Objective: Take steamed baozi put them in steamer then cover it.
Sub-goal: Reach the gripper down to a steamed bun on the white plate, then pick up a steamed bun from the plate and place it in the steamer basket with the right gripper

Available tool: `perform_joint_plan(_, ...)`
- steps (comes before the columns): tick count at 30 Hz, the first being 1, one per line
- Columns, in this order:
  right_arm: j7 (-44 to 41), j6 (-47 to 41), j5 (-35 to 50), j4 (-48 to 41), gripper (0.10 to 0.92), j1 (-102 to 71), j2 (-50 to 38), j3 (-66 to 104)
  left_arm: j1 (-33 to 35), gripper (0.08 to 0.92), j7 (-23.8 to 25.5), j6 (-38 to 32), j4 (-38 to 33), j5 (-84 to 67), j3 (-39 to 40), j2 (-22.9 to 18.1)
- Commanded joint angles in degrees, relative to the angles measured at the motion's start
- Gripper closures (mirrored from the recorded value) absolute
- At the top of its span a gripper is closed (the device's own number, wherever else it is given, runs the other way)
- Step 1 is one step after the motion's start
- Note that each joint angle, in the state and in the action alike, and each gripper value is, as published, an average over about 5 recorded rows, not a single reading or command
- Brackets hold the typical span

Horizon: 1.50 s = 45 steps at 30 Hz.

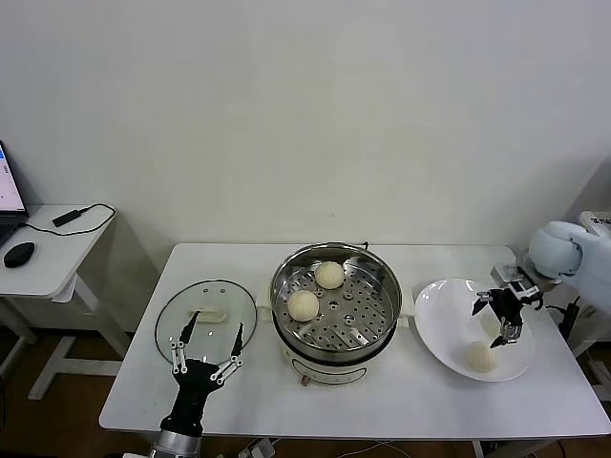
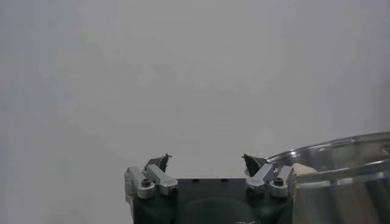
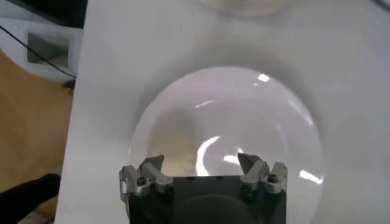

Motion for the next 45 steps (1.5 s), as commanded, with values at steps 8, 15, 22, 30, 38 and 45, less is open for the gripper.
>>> perform_joint_plan(8,1.72,0.25,-3.01,-2.91,0.203,-8.88,0.41,4.24,0.13,0.177,-0.05,-0.16,0.29,0.09,-0.46,-0.24)
perform_joint_plan(15,2.96,-0.42,-3.61,-3.3,0.204,-10.14,0.82,5.5,-0.05,0.177,-0.12,-0.17,0.54,0.08,-0.68,-0.37)
perform_joint_plan(22,3.44,-0.75,-3.56,-2.66,0.304,-9.38,0.66,5.26,-0.14,0.177,-0.19,-0.17,0.66,0.03,-0.97,-0.33)
perform_joint_plan(30,0.63,1.2,-2.6,1.47,0.371,1.03,-0.46,2.1,-0.4,0.177,-0.23,-0.07,0.65,0.02,-0.65,-0.3)
perform_joint_plan(38,-3.61,14.76,-0.03,6.84,0.357,22.17,5.93,-4.76,-0.44,0.177,-0.24,0.07,0.3,0.03,-0.57,-0.07)
perform_joint_plan(45,-2.68,22.61,-0.18,14.29,0.355,28.86,14.86,-5.93,-0.08,0.177,-0.25,0.04,-0.24,0.04,-0.54,-0.19)
